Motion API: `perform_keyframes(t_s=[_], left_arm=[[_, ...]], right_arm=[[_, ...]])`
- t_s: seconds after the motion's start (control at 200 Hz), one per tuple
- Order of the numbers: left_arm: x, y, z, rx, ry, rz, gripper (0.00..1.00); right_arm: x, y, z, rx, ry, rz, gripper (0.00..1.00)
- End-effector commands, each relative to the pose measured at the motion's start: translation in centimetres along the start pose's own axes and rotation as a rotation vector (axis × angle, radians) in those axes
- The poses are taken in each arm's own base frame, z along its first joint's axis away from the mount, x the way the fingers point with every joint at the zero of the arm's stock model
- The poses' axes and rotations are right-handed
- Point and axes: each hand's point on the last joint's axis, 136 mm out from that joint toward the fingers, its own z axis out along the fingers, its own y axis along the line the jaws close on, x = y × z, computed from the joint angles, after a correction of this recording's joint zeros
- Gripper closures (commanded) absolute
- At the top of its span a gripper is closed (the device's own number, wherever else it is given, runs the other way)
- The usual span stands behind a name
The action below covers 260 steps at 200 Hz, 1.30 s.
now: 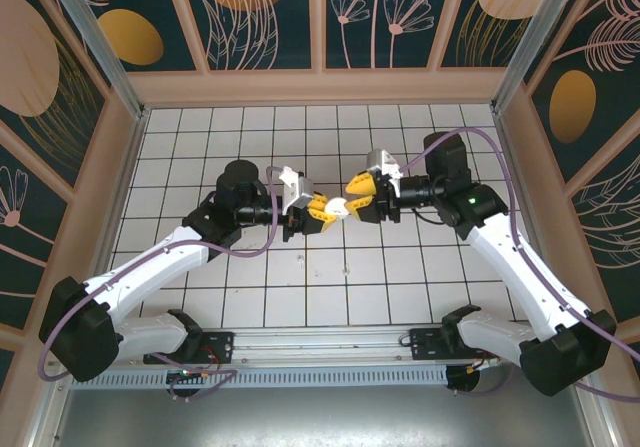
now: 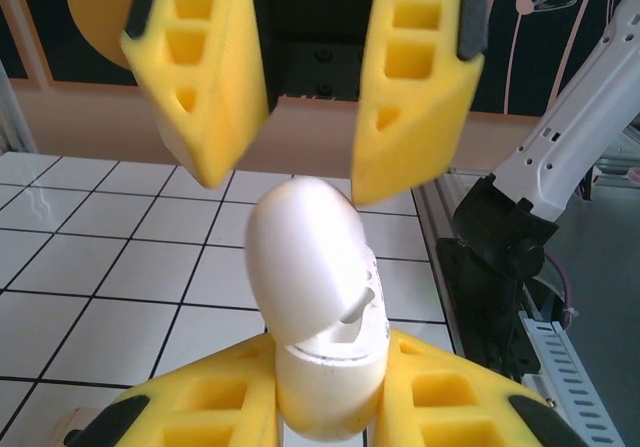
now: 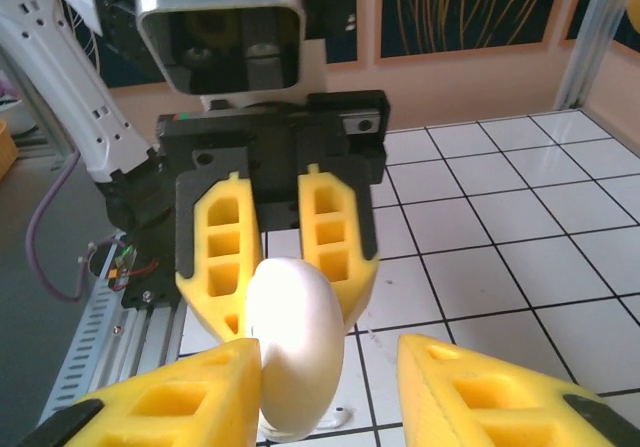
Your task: Insert the wireless bluetooth earbuds into the charging case
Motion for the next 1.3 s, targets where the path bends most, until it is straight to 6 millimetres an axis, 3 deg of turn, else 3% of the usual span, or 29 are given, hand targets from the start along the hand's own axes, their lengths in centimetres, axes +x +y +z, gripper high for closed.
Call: perform_keyframes(t_s=[0.0, 0.52, 0.771, 1.011, 1.116, 1.296], left_arm=[[-0.7, -0.9, -0.2, 0.037, -0.018, 0.034, 0.79], [-0.2, -0.3, -0.1, 0.006, -0.044, -0.007, 0.79], [1.3, 0.9, 0.3, -0.037, -0.036, -0.072, 0.79], [3.0, 1.5, 0.2, -0.074, -0.070, -0.115, 0.80], [3.4, 1.8, -0.1, -0.092, -0.088, -0.150, 0.80], [4.3, 3.0, -1.8, -0.157, -0.130, -0.199, 0.81]], right_arm=[[-0.7, -1.4, -0.2, 0.041, -0.022, 0.019, 0.60], [-0.4, -2.5, -0.7, 0.090, -0.017, 0.086, 0.54], [-0.3, -2.7, -1.0, 0.129, -0.044, 0.136, 0.47], [0.1, -3.1, -1.2, 0.165, -0.037, 0.225, 0.48], [0.2, -4.0, -1.6, 0.242, -0.052, 0.312, 0.48], [2.2, -6.8, -3.5, 0.489, -0.045, 0.523, 0.48]])
